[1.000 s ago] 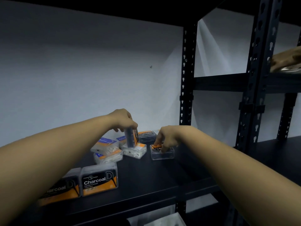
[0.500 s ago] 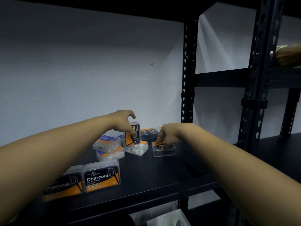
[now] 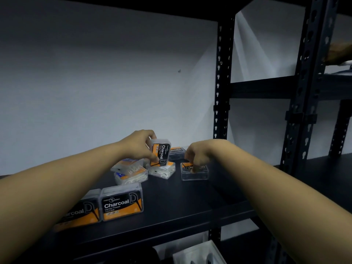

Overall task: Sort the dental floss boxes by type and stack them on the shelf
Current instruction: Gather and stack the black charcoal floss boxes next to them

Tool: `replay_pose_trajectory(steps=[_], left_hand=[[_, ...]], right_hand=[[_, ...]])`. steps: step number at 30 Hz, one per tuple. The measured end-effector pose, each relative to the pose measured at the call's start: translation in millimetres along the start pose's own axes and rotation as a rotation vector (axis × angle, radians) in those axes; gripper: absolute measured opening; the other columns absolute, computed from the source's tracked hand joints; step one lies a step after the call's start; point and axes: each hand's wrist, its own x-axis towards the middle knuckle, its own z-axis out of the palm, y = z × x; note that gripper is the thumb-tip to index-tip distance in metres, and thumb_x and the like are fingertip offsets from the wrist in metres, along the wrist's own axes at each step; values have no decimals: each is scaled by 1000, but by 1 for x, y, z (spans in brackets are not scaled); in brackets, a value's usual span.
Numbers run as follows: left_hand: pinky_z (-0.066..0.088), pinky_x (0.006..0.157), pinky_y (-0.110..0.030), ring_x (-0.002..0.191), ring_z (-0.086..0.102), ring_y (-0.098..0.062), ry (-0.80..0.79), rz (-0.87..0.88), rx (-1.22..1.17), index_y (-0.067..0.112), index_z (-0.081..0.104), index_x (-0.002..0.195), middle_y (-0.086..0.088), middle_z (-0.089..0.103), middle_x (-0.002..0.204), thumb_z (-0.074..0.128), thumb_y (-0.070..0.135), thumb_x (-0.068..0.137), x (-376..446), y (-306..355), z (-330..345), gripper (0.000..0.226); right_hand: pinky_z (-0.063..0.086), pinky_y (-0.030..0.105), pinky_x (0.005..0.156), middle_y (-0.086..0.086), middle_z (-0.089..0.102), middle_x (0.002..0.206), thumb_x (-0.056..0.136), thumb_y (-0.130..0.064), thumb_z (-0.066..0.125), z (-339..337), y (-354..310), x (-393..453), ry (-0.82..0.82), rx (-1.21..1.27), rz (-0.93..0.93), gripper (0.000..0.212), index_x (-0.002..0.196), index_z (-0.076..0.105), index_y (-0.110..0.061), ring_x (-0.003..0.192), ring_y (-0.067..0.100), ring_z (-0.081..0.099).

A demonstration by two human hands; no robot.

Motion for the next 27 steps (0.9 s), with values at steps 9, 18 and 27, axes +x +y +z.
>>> replay_pose_trajectory(steps=[9, 18, 27], left_hand=[[51, 67, -25, 71, 63, -11, -17, 33, -98, 18, 71, 92, 4, 70, 86, 93, 23, 65, -6, 7, -4, 35], [55, 68, -27, 73, 66, -15, 15, 17, -192, 15, 73, 98, 0, 73, 91, 87, 15, 76, -35, 2, -41, 26], [58, 85, -39, 90, 76, -23, 4, 31, -153, 17, 76, 111, 4, 79, 92, 81, 13, 83, -93, -23, -98, 29]], right_hand=[[51, 37, 84, 1, 62, 119, 78, -37, 85, 6, 6, -10, 80, -130, 6, 59, 126, 59, -18, 102, 25, 60], [58, 30, 60, -1, 60, 114, 81, -31, 85, 3, -4, -38, 156, 53, -103, 56, 129, 56, -32, 84, 20, 64], [63, 42, 79, -3, 55, 118, 80, -30, 87, -8, -54, -65, 176, 144, -239, 59, 132, 59, -38, 98, 27, 67]])
